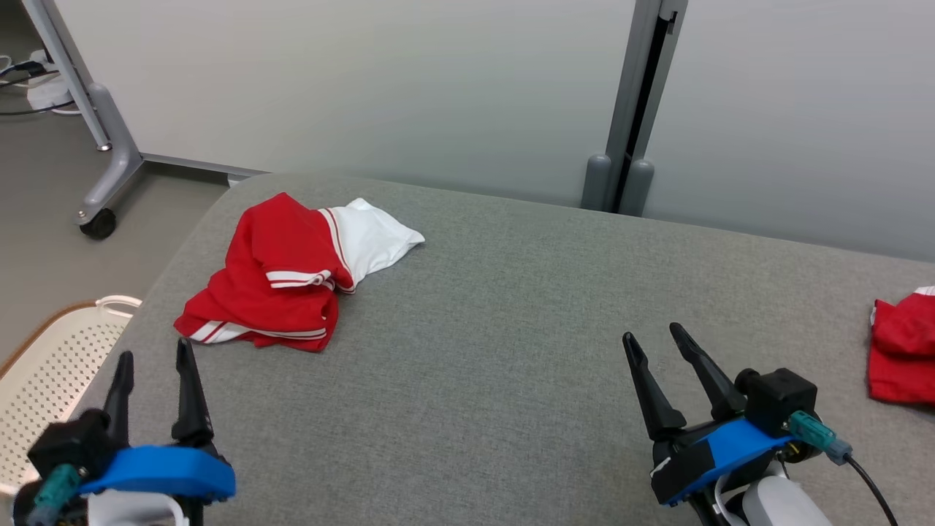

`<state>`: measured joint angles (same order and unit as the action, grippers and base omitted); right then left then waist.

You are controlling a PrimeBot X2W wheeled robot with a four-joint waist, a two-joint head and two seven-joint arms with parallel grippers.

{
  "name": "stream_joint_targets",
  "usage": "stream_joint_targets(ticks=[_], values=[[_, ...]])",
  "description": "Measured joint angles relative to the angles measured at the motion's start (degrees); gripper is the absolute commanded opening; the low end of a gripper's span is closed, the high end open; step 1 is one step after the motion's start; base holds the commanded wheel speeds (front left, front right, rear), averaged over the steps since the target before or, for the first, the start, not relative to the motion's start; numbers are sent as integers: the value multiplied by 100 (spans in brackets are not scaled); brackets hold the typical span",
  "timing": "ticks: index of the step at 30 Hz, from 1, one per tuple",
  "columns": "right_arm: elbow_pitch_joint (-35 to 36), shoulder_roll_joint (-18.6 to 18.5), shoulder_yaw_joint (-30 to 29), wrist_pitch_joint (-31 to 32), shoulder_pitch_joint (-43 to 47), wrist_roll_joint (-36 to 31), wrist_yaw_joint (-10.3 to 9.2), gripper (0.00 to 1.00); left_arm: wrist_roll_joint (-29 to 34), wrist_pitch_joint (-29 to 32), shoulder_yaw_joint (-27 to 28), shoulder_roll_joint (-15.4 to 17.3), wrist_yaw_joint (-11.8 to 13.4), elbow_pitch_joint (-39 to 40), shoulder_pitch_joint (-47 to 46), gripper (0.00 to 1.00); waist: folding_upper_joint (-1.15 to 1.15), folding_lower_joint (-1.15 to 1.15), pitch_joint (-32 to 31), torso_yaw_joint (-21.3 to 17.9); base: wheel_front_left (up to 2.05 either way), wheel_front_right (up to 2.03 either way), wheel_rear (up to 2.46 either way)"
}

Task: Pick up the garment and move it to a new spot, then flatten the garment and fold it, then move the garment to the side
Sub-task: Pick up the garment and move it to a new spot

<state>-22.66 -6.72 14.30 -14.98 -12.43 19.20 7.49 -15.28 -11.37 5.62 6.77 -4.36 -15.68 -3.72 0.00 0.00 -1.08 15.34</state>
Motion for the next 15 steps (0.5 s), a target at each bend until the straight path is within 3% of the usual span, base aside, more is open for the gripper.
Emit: stream_joint_targets(ticks=[6,7,10,15], values=[[176,-5,-91,0,-26,-1,0,100,-248,815,112,249,-8,545,-507,100,0,0,242,-191,0,0,0],[224,-12,-99,0,-96,-15,0,100,-352,1293,136,433,-25,626,-788,100,0,0,419,-321,0,0,0],[324,-29,-135,0,-272,-42,0,100,-826,1917,347,519,-24,652,-1229,100,0,1,729,-534,0,0,0],[450,-79,-147,0,-568,-44,0,100,-1090,2838,532,901,96,326,-1952,100,1,1,1323,-888,0,0,0]])
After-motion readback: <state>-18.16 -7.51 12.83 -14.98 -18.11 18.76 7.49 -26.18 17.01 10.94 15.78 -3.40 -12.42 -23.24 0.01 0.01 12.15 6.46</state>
